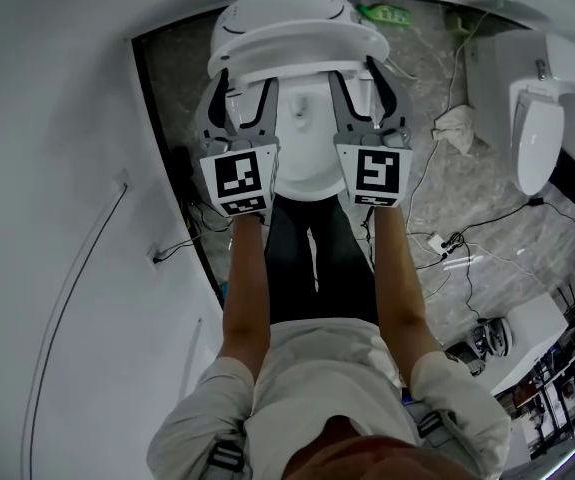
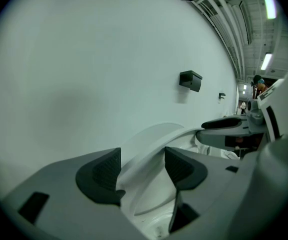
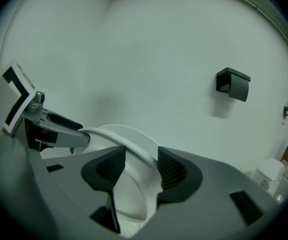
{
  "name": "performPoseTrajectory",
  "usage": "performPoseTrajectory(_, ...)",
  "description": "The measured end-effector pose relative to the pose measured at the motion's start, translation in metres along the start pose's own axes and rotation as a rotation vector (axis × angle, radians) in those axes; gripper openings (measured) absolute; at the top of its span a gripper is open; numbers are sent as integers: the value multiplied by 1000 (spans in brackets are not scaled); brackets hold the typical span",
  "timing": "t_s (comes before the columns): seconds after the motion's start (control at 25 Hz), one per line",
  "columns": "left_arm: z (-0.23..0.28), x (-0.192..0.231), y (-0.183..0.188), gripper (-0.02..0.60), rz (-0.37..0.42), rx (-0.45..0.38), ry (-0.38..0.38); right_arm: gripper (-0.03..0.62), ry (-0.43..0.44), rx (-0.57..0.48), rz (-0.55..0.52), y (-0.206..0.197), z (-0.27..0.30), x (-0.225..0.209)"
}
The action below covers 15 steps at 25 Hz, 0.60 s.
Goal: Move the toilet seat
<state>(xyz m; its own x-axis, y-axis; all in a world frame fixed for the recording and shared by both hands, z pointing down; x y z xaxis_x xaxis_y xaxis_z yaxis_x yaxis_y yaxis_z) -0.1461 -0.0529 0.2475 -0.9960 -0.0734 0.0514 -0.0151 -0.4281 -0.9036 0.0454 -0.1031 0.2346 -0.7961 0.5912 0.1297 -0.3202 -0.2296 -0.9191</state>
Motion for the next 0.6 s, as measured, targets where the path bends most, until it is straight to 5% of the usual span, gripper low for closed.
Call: performPoseTrajectory(0.6,23,7,12,291,44,-3,31,218,-21,4,-27,7,26,-6)
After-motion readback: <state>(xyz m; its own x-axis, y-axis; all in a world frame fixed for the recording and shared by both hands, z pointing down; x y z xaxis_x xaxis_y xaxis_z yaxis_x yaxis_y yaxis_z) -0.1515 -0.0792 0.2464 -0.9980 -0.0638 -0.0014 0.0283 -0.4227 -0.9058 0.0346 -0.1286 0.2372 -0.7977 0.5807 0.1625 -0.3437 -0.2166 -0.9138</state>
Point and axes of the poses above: the fingertips, and each gripper's own axes: z forward along the fingers, x to its left, y out of its top, the point moved 10 cm from there along -z, backward along the fingers
